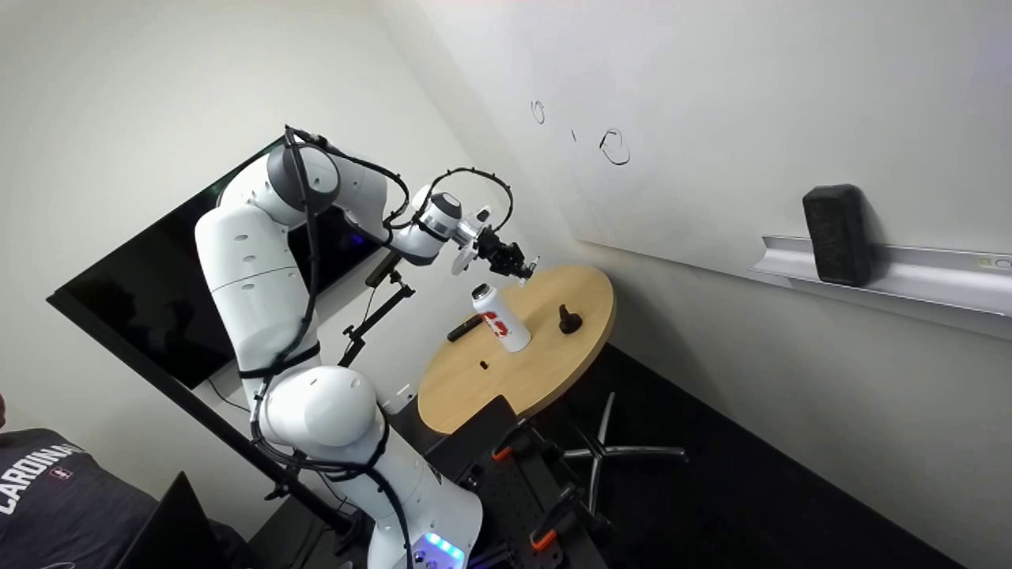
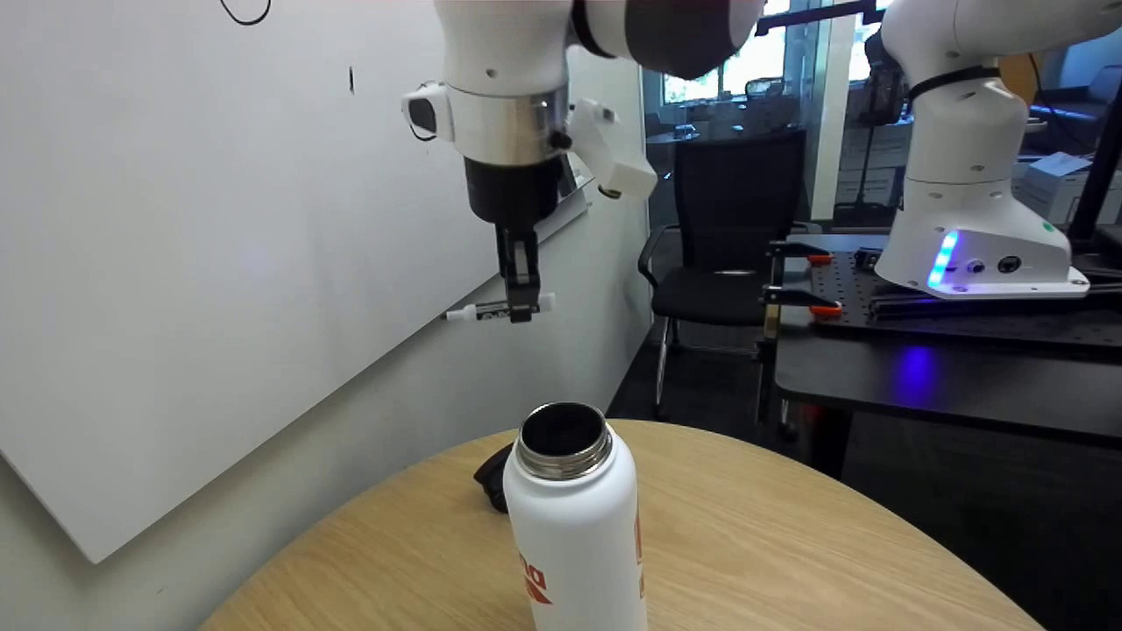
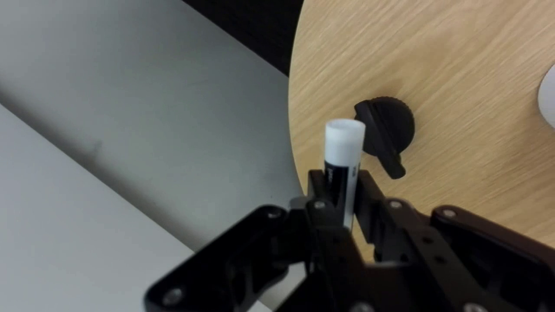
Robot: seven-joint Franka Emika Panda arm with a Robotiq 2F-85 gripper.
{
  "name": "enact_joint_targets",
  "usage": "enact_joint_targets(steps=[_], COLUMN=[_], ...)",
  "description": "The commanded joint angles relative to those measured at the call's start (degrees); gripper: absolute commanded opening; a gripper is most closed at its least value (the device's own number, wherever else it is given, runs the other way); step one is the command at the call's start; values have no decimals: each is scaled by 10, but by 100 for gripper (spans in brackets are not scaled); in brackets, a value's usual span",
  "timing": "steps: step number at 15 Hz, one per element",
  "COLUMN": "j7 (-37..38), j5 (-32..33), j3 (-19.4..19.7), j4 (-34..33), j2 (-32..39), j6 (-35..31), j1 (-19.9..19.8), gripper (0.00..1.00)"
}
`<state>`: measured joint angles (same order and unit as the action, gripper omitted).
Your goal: Pick up the black marker from the table and use it to write on the whiteboard, place the marker back on the table
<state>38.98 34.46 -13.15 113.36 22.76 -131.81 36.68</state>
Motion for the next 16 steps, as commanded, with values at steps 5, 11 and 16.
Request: enact_joint_targets(steps=[5, 11, 16], j7=[76, 70, 106], j5=[124, 112, 132], j3=[28, 25, 32], j4=[264, 255, 252], j2=[-82, -57, -35], j6=[-279, -261, -269], j1=[-18, -19, -3], gripper=[6, 20, 6])
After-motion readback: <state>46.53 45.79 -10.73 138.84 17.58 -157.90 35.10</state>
